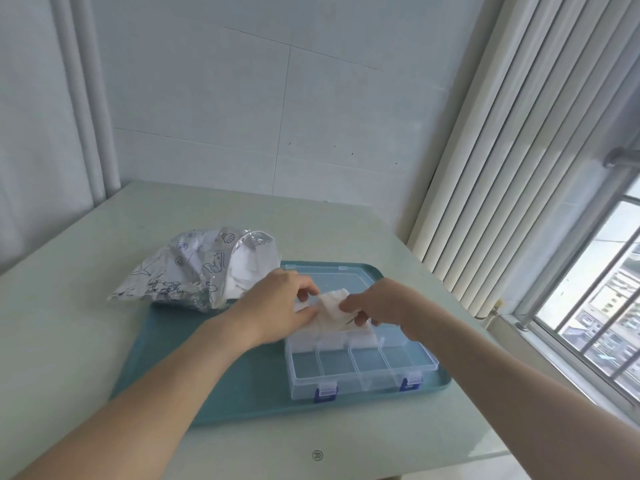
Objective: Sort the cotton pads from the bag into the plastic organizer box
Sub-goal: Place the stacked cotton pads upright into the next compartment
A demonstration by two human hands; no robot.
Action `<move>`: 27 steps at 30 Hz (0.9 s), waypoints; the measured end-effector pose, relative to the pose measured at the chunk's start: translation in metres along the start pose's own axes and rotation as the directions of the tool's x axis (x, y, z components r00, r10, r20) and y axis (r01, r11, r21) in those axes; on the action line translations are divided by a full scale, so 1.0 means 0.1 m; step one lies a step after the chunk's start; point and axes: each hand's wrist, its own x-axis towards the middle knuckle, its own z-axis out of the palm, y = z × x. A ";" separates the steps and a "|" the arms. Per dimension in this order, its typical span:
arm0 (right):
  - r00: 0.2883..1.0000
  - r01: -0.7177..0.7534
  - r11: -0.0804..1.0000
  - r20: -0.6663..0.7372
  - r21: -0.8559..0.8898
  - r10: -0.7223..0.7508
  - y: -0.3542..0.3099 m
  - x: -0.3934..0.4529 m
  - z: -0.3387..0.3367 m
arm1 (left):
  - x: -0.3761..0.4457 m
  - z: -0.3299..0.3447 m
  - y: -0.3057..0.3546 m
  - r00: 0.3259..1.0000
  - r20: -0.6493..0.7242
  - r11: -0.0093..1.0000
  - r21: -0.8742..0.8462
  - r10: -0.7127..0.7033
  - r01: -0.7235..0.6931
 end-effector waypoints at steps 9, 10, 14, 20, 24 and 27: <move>0.997 0.069 0.926 0.069 -0.370 -0.047 -0.12 -0.06 0.02 | -0.03 -0.04 -0.01 0.998 0.055 1.000 -0.006 0.016 -0.016; 0.996 0.076 0.917 0.075 -0.392 -0.051 -0.15 -0.07 0.01 | -0.03 -0.03 0.00 0.997 0.071 1.000 -0.008 0.007 -0.007; 0.997 0.058 0.938 0.068 -0.343 -0.037 -0.16 0.01 0.07 | -0.03 -0.02 0.04 0.998 0.019 0.997 -0.044 -0.056 0.057; 0.966 0.250 0.961 -0.044 -0.116 -0.256 -0.10 0.15 0.09 | 0.00 -0.01 0.08 0.988 0.140 0.994 0.102 -0.059 0.045; 0.937 0.345 0.917 0.130 -0.201 -0.325 -0.15 0.13 0.10 | 0.03 -0.04 0.15 0.978 0.185 0.985 0.160 -0.096 0.066; 0.916 0.396 0.847 0.214 -0.355 -0.339 -0.24 0.15 0.06 | 0.01 -0.13 0.14 0.972 0.215 0.995 0.047 -0.095 0.087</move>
